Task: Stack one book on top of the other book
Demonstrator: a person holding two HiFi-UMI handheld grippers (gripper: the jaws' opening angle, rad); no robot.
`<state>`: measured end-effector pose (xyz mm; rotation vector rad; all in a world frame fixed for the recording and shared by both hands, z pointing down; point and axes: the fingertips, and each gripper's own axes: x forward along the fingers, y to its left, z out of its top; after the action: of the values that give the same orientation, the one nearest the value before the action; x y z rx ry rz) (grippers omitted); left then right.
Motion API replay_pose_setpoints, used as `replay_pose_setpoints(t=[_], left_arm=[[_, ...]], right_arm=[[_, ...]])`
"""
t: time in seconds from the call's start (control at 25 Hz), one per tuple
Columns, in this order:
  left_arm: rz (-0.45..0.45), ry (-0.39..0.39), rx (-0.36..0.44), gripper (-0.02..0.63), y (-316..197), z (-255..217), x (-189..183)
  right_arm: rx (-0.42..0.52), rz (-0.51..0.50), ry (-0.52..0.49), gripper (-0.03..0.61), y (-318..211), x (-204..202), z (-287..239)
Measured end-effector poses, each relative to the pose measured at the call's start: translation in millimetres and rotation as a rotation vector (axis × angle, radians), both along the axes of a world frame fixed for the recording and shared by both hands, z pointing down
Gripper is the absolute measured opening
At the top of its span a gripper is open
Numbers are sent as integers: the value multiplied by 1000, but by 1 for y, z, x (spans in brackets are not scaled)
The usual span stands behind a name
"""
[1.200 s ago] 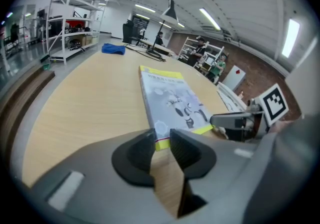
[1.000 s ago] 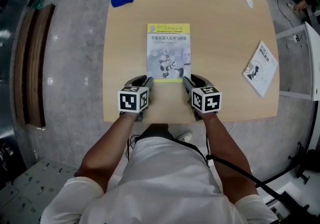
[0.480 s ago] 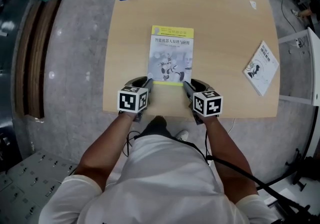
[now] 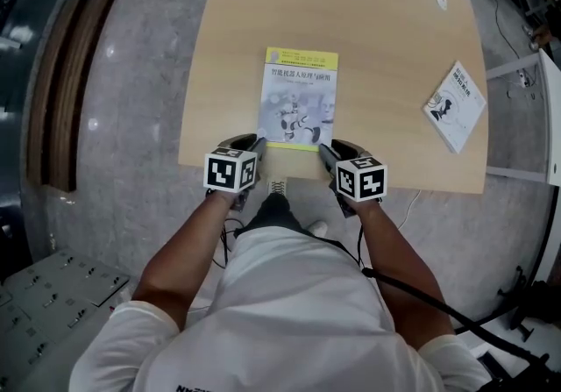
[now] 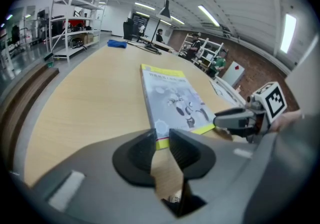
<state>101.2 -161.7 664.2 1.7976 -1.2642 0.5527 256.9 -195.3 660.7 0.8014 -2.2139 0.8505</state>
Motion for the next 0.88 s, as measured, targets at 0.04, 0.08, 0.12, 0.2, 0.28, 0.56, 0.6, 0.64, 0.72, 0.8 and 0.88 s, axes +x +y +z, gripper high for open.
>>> replay_pose_setpoints(t=[0.04,0.08,0.12,0.2,0.28,0.56,0.6,0.64,0.72,0.8,0.88], left_arm=[[-3,-3,-1,91,5,0,2],[-6,-6,-2,91,9,0,3],[-8,-9,-3,91,14,0,5],[-8,-13,-5,91,23,0,8],[-9,-12,-8,91,32,0,10],[-12,-14,-5,91,63,0,17],[-12,-15,-4,91,71,1,19],[-12,-16,-2,91,81,2,20],[-12,-19,1,90,93,3,22],[-9,-26,4,89,95,2,23],[-7,-31,3,89,99,2,25]], right_arm=[[0,-3,1,130,5,1,0],[1,-5,2,130,9,3,0],[1,-8,3,130,13,5,0],[-1,-16,6,130,22,7,0],[-2,-27,9,130,30,9,0],[-3,-56,15,130,58,16,0],[-4,-63,16,130,67,17,1],[-5,-70,18,130,77,19,2],[-5,-84,20,130,90,21,3],[-5,-92,23,130,92,22,3],[-10,-102,32,130,97,24,4]])
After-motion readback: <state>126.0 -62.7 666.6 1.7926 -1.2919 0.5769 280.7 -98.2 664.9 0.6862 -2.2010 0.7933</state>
